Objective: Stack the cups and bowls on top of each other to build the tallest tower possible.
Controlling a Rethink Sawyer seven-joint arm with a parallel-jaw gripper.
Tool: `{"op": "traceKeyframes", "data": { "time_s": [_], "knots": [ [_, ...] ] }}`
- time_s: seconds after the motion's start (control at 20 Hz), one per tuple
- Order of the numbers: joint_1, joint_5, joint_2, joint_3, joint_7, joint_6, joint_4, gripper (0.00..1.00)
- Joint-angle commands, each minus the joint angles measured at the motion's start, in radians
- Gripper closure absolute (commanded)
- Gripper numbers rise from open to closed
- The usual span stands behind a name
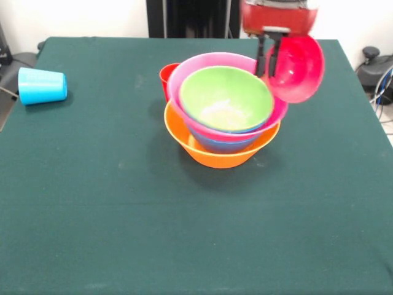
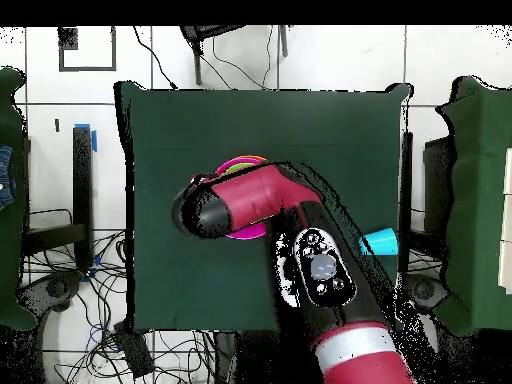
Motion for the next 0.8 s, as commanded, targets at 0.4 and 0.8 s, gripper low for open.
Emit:
{"op": "traceKeyframes", "data": {
  "time_s": [0.4, 0.8],
  "knots": [
    [-0.45, -0.039, 0.223, 0.634, -0.358, -0.195, 0.338, 1.0],
    [-0.615, -0.043, 0.589, 0.823, -0.46, -0.094, 0.34, 1.0]
  ]
}}
